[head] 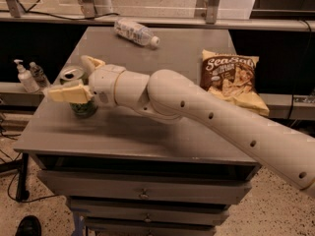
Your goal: Place green can upright
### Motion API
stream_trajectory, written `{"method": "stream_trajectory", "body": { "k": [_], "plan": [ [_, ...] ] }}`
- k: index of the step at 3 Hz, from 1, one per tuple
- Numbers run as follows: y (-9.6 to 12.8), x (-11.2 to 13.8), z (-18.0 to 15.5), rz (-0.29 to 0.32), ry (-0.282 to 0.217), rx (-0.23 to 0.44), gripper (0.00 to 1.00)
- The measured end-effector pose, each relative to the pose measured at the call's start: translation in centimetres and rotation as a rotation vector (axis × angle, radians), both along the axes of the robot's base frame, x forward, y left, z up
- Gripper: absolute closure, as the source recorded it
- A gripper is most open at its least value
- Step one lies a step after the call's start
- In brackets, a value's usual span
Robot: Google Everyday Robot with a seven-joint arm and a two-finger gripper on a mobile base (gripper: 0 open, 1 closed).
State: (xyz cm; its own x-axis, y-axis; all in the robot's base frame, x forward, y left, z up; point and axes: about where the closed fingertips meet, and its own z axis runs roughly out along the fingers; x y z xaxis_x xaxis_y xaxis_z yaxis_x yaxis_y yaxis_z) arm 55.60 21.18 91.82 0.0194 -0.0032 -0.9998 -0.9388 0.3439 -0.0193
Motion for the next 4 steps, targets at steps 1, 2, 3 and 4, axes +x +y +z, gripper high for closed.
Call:
{"method": "stream_trajectory", "body": {
  "k": [1,2,3,4],
  "plan": [
    [-0.3,-0.2,-0.1,-0.007,-0.004,-0.002,0.0],
    [-1.0,-0.2,0.3,-0.017,-0.014,-0.012,0.0],
    [-5.1,-0.3,2.2,-0.063,-0.037,-0.061,0.0],
    [-12.0,-0.8,5.7,-0.115,-0.086,-0.097,0.0]
  ]
}}
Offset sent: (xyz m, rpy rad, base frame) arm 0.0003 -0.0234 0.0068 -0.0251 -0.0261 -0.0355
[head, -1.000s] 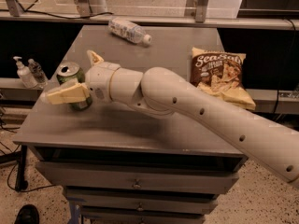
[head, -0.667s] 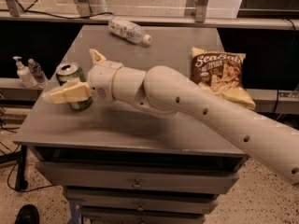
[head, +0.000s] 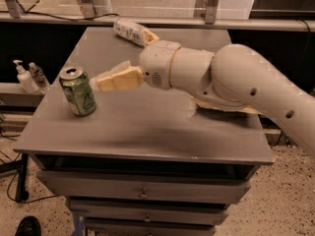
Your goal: Place green can upright
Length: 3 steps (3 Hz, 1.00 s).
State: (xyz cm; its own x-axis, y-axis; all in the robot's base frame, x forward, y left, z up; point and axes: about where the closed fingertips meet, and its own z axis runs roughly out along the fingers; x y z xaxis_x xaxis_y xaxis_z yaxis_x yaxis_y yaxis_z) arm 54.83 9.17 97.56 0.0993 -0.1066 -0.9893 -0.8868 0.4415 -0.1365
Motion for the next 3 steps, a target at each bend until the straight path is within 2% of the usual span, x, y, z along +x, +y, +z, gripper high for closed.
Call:
{"method": "stream_trajectory", "body": {
  "k": [1,2,3],
  "plan": [
    [-7.6,-1.1,3.0,-0.051,-0.05,-0.005,0.0],
    [-10.0,-1.5,3.1,-0.08,-0.052,-0.013,0.0],
    [-9.7,-1.5,3.1,-0.075,-0.052,-0.013,0.0]
  ]
}}
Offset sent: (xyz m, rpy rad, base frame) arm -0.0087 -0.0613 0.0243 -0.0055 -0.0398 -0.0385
